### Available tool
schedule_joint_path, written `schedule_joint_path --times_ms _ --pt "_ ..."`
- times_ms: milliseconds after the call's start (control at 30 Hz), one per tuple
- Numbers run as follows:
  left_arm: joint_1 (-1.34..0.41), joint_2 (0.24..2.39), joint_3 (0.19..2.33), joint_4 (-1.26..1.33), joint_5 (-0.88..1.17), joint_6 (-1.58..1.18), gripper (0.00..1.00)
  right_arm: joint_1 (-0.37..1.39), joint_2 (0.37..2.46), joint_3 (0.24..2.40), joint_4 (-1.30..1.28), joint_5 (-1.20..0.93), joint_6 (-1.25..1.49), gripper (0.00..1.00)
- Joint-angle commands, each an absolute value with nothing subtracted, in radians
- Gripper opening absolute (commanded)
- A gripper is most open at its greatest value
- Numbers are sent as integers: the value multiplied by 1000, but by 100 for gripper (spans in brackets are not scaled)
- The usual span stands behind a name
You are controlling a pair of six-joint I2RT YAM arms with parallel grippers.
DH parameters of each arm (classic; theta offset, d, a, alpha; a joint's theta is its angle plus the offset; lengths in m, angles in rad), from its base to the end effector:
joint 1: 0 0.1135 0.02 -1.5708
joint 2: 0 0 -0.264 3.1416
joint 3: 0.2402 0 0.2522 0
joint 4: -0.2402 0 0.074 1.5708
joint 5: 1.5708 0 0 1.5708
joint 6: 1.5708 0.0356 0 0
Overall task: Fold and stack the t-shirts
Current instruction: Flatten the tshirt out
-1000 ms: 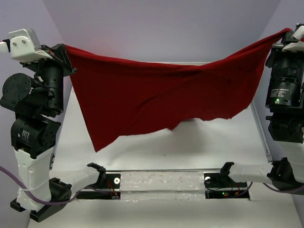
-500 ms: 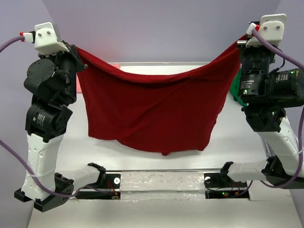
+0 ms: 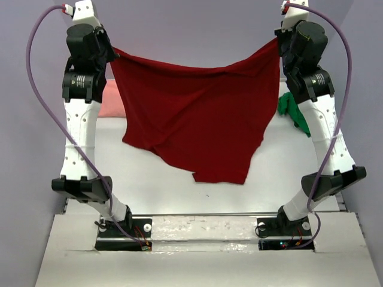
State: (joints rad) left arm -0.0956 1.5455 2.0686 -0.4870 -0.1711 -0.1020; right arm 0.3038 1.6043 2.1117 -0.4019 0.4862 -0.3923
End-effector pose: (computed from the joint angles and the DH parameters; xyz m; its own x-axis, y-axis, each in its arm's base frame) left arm 0.3037 -0.0230 0.5557 0.0434 -0.1050 -0.9935 -0.0713 0.9916 -0.1079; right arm 0.3091 0.0795 0.5599 0.0244 -0.3466 -0.9377 0.2037 0.9200 -0.3347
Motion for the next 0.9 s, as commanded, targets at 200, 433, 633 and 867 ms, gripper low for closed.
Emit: schedule_joint_path --times_ms 200,433,633,867 --pt "-28 1533 2261 -422 -41 -121 0 259 1554 2295 -446 414 -342 0" --pt "-90 1395 2172 -403 -82 -114 0 425 1444 2232 -358 592 -483 0" --pt "-271 1223 2045 -413 -247 -58 0 650 1336 2142 -230 788 -683 0" --pt "-370 1106 1994 -434 -336 -34 0 860 1230 2014 -12 948 -934 0"
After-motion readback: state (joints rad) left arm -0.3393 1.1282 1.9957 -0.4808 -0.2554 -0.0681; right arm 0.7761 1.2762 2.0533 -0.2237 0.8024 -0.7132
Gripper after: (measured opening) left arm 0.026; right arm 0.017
